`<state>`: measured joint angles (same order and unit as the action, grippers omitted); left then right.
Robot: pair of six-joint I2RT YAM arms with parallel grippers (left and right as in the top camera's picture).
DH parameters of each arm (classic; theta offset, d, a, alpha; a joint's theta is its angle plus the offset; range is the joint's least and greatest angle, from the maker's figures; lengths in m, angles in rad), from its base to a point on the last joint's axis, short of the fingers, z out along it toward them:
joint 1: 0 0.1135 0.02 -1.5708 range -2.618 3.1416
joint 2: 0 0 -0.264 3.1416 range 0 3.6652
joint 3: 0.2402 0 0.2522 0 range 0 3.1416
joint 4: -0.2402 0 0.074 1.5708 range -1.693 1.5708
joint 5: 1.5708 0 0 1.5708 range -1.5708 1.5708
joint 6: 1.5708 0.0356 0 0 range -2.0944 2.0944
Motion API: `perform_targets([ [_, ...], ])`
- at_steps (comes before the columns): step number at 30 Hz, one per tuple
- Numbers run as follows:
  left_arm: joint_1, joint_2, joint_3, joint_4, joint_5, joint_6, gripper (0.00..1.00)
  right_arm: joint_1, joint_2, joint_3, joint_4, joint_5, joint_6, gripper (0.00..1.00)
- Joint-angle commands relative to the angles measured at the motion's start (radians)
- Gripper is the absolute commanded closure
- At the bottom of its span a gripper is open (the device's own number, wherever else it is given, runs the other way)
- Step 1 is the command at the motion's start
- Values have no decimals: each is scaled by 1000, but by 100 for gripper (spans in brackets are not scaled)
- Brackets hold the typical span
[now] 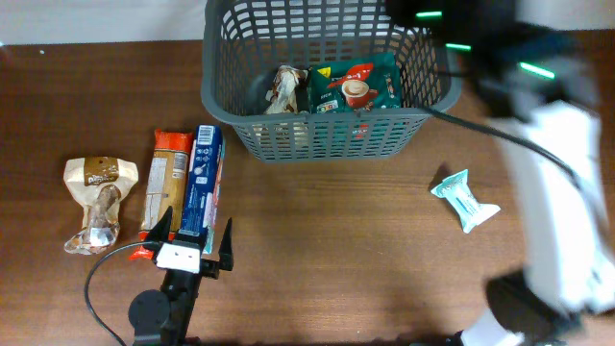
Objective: Pack container
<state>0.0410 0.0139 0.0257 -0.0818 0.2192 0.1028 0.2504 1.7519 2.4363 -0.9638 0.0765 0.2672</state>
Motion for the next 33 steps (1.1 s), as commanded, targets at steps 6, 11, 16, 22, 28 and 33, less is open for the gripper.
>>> perform_targets([
  [6,-4,-9,-6,0,-5,-12,1,-448,-146,-130,-73,135,-49,34],
  [11,-4,-9,-6,0,-5,-12,1,-651,-139,-371,-212,-80,-32,37],
  [16,-4,-9,-6,0,-5,-12,1,-667,-139,-671,-206,-153,-215,36],
  [22,-4,-9,-6,0,-5,-12,1,-648,-138,-1054,-51,-193,-529,36],
  [28,-4,-9,-6,0,-5,-12,1,-641,-138,-1215,-44,-388,-749,39],
  [33,-4,-9,-6,0,-5,-12,1,-614,-135,-1249,-42,-387,-788,36],
])
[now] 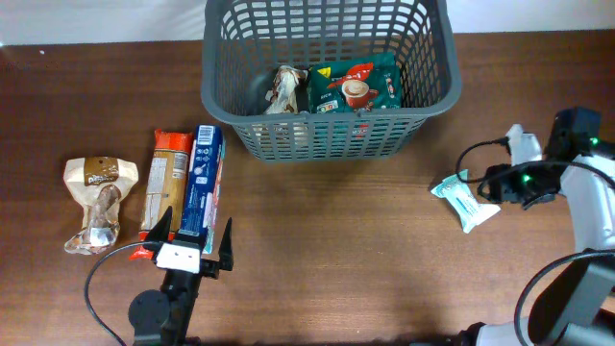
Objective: Pack container
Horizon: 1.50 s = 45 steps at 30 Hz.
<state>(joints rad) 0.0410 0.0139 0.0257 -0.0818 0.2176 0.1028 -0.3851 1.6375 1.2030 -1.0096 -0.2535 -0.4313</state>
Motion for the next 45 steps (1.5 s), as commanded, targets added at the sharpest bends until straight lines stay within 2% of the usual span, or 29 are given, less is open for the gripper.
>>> perform_targets([
  [1,-4,-9,-6,0,-4,-12,1,26,-16,-19,4,-56,-90,34],
  [6,-4,-9,-6,0,-4,-12,1,27,32,-23,5,-32,-88,25],
  [17,-4,-9,-6,0,-4,-12,1,80,238,-23,100,46,3,27],
  [19,-4,-9,-6,0,-4,-12,1,104,264,-23,106,68,4,35],
  [20,-4,-9,-6,0,-4,-12,1,112,270,-23,106,71,8,42],
  [23,-4,-9,-6,0,-4,-12,1,124,275,-21,135,70,61,71],
  [26,-4,-9,-6,0,-4,-12,1,120,270,0,158,59,142,83],
  [30,-4,-9,-6,0,-4,-12,1,108,240,66,144,17,206,92],
  [37,-4,-9,-6,0,-4,-12,1,80,110,305,97,-133,365,94],
  [41,-4,-9,-6,0,-4,-12,1,87,-18,551,100,-327,438,94],
  [45,-4,-9,-6,0,-4,-12,1,144,-97,756,102,-352,440,96],
])
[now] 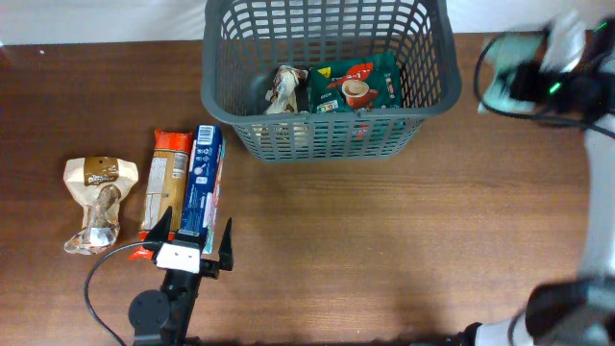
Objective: Pack container
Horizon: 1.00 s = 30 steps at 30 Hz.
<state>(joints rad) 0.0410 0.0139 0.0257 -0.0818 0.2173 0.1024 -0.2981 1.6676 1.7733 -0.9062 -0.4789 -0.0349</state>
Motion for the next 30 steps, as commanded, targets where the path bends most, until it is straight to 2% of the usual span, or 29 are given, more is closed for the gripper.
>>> perform_targets([
  [1,-4,-9,-6,0,-3,-11,1,72,-137,214,-2,-127,44,96],
  [5,-4,-9,-6,0,-3,-11,1,190,-158,320,0,-126,44,96],
  [10,-4,-9,-6,0,-3,-11,1,373,-117,324,38,-61,63,96],
  [17,-4,-9,-6,0,-3,-11,1,607,96,324,212,203,355,96],
  [23,-4,-9,-6,0,-3,-11,1,703,278,324,322,349,620,96],
  [30,-4,-9,-6,0,-3,-11,1,756,415,324,341,360,654,96],
])
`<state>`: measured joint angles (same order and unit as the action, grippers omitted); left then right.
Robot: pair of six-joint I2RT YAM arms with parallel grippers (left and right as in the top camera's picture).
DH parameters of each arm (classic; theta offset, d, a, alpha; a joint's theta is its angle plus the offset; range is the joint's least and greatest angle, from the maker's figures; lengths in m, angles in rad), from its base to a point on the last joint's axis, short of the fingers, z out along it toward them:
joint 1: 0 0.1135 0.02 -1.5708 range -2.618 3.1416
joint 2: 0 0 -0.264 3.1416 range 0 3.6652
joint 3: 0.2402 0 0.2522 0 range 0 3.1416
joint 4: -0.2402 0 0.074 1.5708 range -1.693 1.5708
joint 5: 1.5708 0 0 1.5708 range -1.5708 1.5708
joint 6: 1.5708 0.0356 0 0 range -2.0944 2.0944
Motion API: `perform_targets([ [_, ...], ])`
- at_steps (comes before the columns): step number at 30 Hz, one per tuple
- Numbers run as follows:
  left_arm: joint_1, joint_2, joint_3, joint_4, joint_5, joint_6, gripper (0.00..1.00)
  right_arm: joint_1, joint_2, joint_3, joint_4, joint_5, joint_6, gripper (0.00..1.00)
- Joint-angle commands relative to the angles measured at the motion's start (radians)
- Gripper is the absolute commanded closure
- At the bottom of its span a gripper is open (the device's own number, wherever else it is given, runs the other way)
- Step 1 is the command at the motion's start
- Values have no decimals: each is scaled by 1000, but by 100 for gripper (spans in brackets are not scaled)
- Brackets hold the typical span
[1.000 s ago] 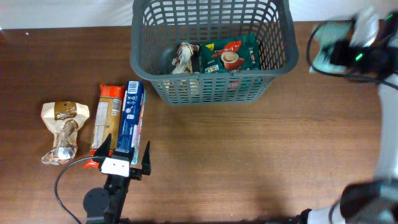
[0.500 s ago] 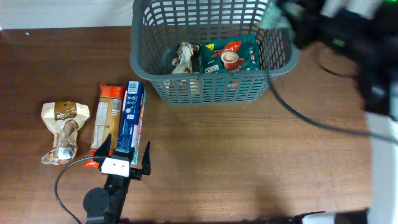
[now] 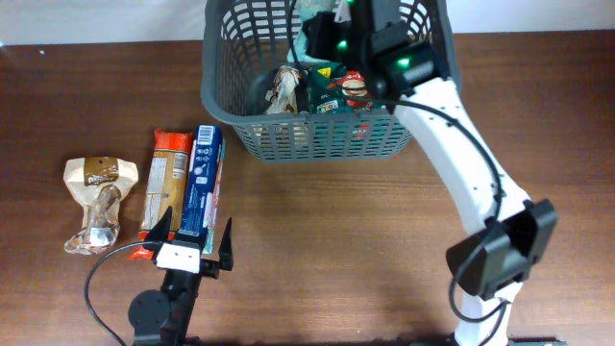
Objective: Pack container
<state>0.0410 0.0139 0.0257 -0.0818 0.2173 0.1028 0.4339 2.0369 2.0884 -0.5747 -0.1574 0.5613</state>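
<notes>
The grey plastic basket [image 3: 288, 135] stands at the table's back centre. In it lie a green coffee packet [image 3: 357, 88] and a brownish wrapper [image 3: 285, 88]. My right arm reaches over the basket, and my right gripper [image 3: 322, 29] hangs above its back part, shut on a pale teal packet [image 3: 311, 13] that is partly hidden by the gripper. My left gripper [image 3: 196, 235] rests open near the front left, just below a blue packet [image 3: 203, 181] and an orange packet [image 3: 165, 183]. A clear bag with a brown snack [image 3: 96, 202] lies further left.
The right arm's links [image 3: 461, 163] slant across the table's right half down to its base [image 3: 495, 255] at the front right. A black cable [image 3: 96, 288] loops beside the left arm's base.
My right gripper, with the teal packet in it, was in the air to the right of the basket. Now it is over the basket's inside. The left arm has not moved.
The teal packet first lay on the table right of the basket while my right arm was up by the basket. Then my right gripper was down at the packet. After that it held the packet raised at the far right, and now over the basket.
</notes>
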Motion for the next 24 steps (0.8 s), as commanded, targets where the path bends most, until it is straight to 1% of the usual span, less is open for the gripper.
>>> perform_targets([
  [1,-4,-9,-6,0,-3,-12,1,26,59,9,9,38,58,96],
  [11,-4,-9,-6,0,-3,-12,1,49,128,9,61,35,57,96],
  [21,-4,-9,-6,0,-3,-12,1,84,175,8,67,25,57,96],
  [22,-4,-9,-6,0,-3,-12,1,84,175,8,73,18,57,95],
  [23,-4,-9,-6,0,-3,-12,1,84,175,8,81,10,57,91],
  [24,-4,-9,-6,0,-3,-12,1,84,175,8,94,0,57,85],
])
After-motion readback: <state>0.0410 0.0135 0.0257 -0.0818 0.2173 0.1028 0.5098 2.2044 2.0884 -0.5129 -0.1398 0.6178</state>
